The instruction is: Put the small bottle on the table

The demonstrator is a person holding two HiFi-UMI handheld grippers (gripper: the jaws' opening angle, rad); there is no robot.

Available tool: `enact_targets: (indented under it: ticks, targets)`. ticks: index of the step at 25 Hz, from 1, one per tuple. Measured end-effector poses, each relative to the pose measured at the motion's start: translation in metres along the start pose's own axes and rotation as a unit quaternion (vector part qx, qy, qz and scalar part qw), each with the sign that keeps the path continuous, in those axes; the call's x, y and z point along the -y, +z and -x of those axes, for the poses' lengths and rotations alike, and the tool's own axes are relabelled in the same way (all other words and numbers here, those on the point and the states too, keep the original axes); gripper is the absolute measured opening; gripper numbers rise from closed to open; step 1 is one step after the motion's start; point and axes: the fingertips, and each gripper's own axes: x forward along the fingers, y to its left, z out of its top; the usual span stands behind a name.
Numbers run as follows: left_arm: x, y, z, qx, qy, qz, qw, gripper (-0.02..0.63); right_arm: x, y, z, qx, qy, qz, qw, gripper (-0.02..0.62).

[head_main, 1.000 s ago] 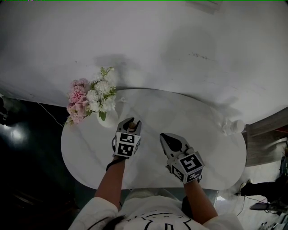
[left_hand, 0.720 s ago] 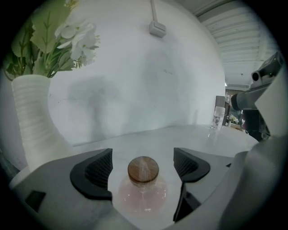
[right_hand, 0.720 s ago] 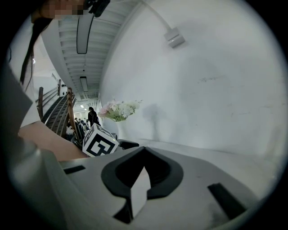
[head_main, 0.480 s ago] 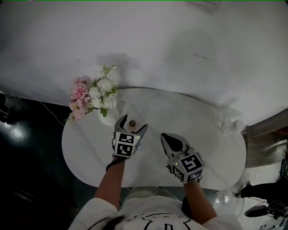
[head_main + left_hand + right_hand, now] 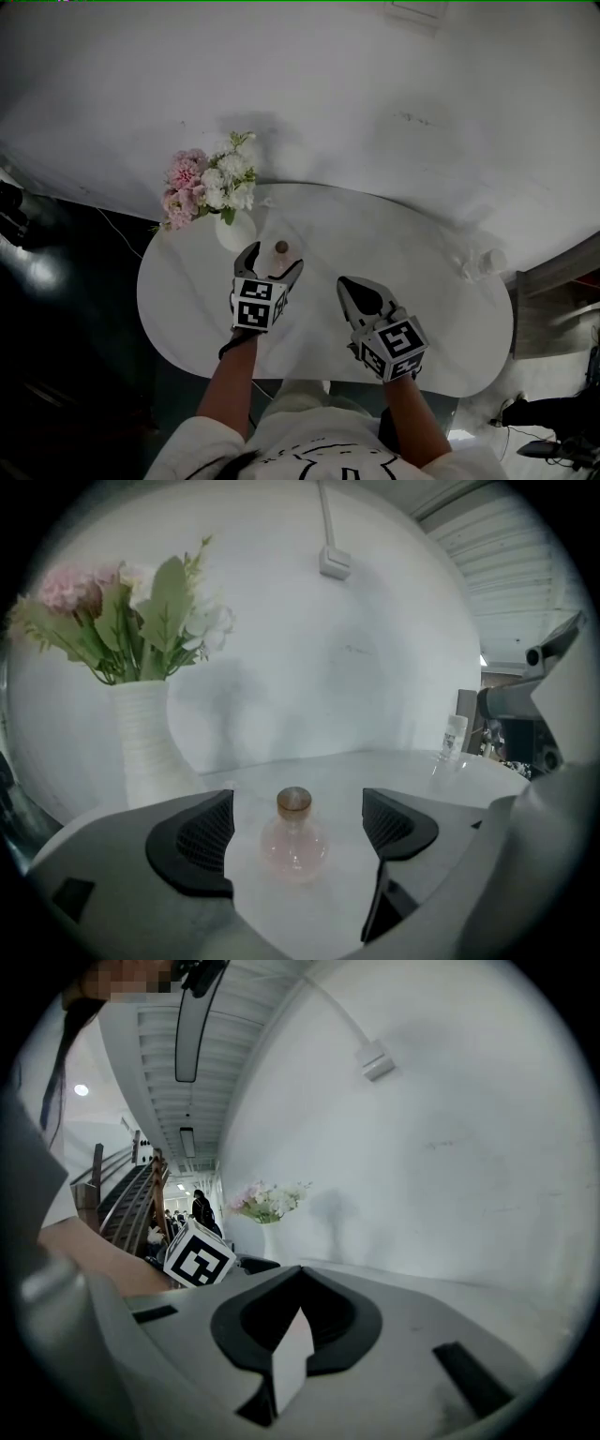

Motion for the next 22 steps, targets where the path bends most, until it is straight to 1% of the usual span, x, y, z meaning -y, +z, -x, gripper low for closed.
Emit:
enact_targets:
  ticks: [4, 10, 16, 19, 22]
  targets:
    - [0.0, 0.005, 0.026, 0.018, 0.019, 0.013, 0.9996, 0.439, -0.004, 0.008, 0.017, 0.012, 0.0, 0.005, 1.0, 0.0]
    - [0.01, 0.014, 0.073, 0.045, 0.041, 0.017, 0.998, 0.439, -0.017, 0.023, 0.046, 0.037, 0.007, 0.012, 0.999, 0.0]
    - [0.014, 0.029, 0.116, 0.081, 0.056, 0.001, 0.9951, 0.439, -0.033, 0.045, 0.054, 0.066, 0.021, 0.026, 0.997, 0.0]
    - [0.012, 0.04, 0.135, 0.099, 0.064, -0.002, 0.993, 0.439, -0.042, 0.054, 0.056, 0.074, 0.026, 0.043, 0.996, 0.0]
    - [0.011, 0.052, 0.151, 0.117, 0.061, -0.006, 0.9912, 0.439, -0.048, 0.064, 0.061, 0.084, 0.023, 0.054, 0.995, 0.0]
